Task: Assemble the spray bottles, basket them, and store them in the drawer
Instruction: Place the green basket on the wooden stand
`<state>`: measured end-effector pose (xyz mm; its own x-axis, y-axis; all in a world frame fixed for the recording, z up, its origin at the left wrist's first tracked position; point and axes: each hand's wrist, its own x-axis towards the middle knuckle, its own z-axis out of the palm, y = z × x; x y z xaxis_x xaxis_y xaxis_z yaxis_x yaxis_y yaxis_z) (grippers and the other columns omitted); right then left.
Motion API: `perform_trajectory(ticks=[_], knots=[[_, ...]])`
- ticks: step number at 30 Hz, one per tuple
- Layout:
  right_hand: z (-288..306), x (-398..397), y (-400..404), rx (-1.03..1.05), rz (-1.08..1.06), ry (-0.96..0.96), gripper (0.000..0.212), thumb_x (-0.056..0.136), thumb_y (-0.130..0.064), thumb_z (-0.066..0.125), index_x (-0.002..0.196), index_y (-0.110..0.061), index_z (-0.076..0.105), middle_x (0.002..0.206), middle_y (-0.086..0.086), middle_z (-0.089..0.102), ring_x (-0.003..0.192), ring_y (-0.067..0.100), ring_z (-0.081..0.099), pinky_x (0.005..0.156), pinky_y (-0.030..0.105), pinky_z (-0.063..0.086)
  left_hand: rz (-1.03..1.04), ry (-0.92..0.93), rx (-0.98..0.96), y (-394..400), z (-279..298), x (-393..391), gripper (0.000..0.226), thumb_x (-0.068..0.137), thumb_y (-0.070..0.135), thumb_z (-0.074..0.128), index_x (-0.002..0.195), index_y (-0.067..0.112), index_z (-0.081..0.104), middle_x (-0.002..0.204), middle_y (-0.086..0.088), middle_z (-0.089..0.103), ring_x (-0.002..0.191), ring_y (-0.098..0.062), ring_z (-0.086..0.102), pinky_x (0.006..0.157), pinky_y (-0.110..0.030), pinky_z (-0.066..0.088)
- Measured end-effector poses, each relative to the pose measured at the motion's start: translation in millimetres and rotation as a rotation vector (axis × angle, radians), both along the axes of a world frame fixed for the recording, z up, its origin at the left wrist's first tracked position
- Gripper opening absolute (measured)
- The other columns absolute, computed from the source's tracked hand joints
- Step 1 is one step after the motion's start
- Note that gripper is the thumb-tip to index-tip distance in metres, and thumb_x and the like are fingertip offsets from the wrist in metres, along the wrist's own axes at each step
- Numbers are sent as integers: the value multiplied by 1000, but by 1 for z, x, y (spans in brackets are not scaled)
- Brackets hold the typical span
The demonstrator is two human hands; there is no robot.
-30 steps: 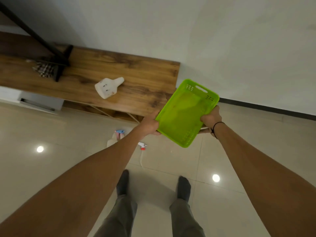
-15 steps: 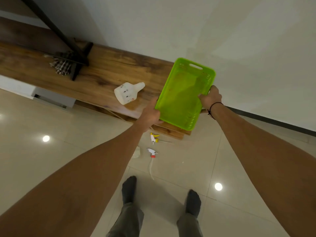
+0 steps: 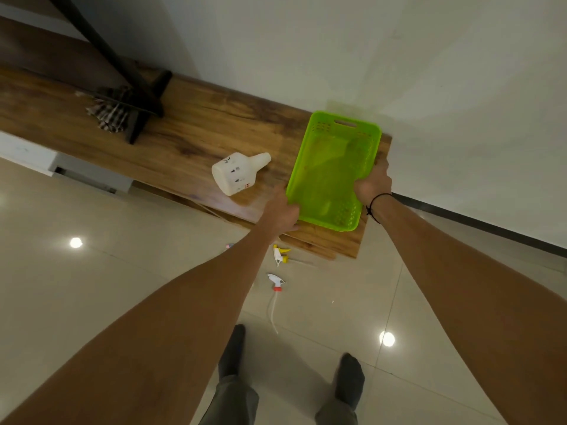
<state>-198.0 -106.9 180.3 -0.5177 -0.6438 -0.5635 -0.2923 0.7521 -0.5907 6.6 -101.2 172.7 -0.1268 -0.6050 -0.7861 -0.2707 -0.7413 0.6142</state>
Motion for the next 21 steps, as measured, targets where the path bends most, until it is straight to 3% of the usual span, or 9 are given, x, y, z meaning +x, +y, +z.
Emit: perform_trajectory(ticks=[1, 3, 5, 9, 13, 17, 21], knots=[[2, 4, 0, -14, -5, 20, 57, 93, -3, 59, 144, -9, 34, 133, 24, 57, 115, 44, 62, 78, 43, 48, -62, -93, -46, 0, 1, 3, 68, 105, 11, 52, 164, 30, 23, 149, -12, 51, 129, -41, 61, 102, -58, 57], [7, 12, 1, -54, -1, 102, 57, 91, -3, 60, 142, -8, 34, 130, 23, 57, 119, 44, 59, 82, 46, 49, -234, -386, -263, 3, 7, 13, 60, 102, 32, 57, 158, 22, 35, 113, -9, 68, 110, -36, 70, 94, -53, 59], [13, 22, 1, -65, 21, 238, 60, 90, -4, 60, 143, -7, 34, 137, 22, 52, 127, 44, 51, 91, 52, 48, -257, -627, -489, 4, 16, 25, 49, 99, 42, 58, 141, 17, 52, 91, -2, 64, 102, -34, 68, 87, -44, 55], [23, 44, -4, -87, 23, 471, 60, 86, -11, 63, 141, -7, 41, 139, 20, 49, 126, 44, 49, 97, 52, 45, -171, -674, -701, -10, 37, 59, 33, 95, 39, 65, 122, 20, 61, 104, -6, 74, 101, -28, 70, 86, -43, 58], [29, 64, -12, -65, -4, 677, 77, 74, -10, 68, 143, -10, 35, 149, 21, 40, 127, 42, 45, 97, 52, 39, -240, -789, -775, -34, 41, 92, 53, 88, 35, 80, 132, 15, 58, 132, -10, 59, 119, -26, 60, 88, -35, 52], [32, 88, -22, -132, 52, 699, 70, 75, -11, 69, 140, -14, 43, 146, 19, 43, 128, 41, 46, 97, 51, 37, -391, -908, -695, -52, 32, 109, 82, 81, 44, 86, 145, 15, 45, 145, -12, 46, 130, -28, 51, 100, -42, 53], [33, 126, -29, -333, 238, 557, 49, 87, -14, 67, 133, -11, 52, 135, 16, 51, 125, 38, 49, 100, 46, 41, -532, -857, -638, -64, 22, 109, 99, 80, 44, 87, 156, 17, 31, 153, -13, 39, 139, -31, 46, 105, -50, 54]])
